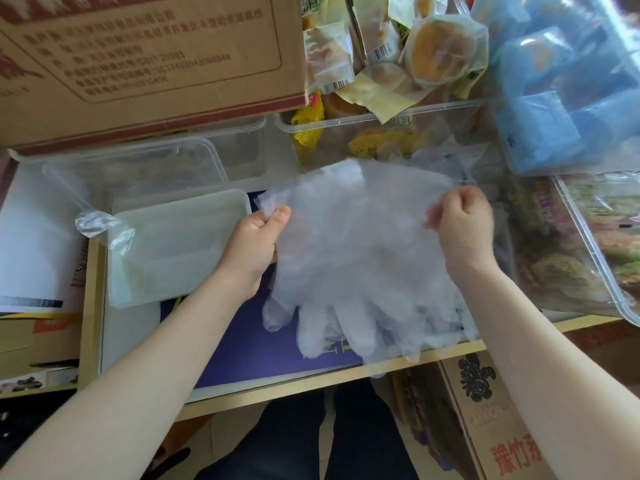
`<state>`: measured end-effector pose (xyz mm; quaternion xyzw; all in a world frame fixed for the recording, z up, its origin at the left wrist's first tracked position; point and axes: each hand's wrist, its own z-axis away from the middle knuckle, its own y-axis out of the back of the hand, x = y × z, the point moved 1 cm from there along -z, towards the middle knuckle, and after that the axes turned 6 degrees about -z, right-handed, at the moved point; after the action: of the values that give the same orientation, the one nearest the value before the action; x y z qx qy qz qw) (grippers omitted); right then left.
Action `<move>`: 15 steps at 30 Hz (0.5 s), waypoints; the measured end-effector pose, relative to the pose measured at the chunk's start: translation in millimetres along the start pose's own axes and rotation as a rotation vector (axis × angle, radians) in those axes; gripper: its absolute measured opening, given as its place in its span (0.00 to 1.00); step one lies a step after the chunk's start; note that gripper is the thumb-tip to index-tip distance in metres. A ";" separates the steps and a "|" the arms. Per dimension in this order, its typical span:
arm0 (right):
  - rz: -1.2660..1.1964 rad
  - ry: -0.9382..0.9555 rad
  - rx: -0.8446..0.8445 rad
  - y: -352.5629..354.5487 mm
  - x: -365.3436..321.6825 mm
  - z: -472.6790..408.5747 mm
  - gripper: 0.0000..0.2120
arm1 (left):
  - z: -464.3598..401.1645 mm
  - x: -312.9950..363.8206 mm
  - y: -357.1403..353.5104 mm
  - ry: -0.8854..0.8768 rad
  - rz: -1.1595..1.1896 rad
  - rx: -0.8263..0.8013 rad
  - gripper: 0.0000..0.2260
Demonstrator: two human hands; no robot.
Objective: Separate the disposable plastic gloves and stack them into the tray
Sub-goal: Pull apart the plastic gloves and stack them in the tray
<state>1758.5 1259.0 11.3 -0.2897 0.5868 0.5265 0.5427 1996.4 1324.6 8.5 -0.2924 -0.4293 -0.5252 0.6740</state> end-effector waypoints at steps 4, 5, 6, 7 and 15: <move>0.336 0.347 0.226 29.3 -37.2 13.3 0.10 | -5.5 11.5 2.6 -0.062 0.070 0.180 0.10; 0.348 0.418 0.278 34.8 -49.7 16.6 0.11 | -7.1 13.8 3.8 -0.078 0.070 0.208 0.10; 0.333 0.500 0.329 37.5 -63.7 21.2 0.12 | -7.9 15.5 4.0 -0.096 0.072 0.220 0.10; 0.305 0.585 0.369 37.2 -74.0 25.0 0.12 | -6.8 17.5 2.5 -0.121 0.062 0.222 0.11; 0.264 0.422 -0.325 -53.1 -47.2 81.8 0.08 | 18.8 8.9 -28.2 -0.212 -0.064 -0.029 0.10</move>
<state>1845.5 1309.5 51.4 -0.3969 0.6272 0.6080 0.2820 1964.9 1328.6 23.5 -0.3425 -0.4997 -0.5187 0.6032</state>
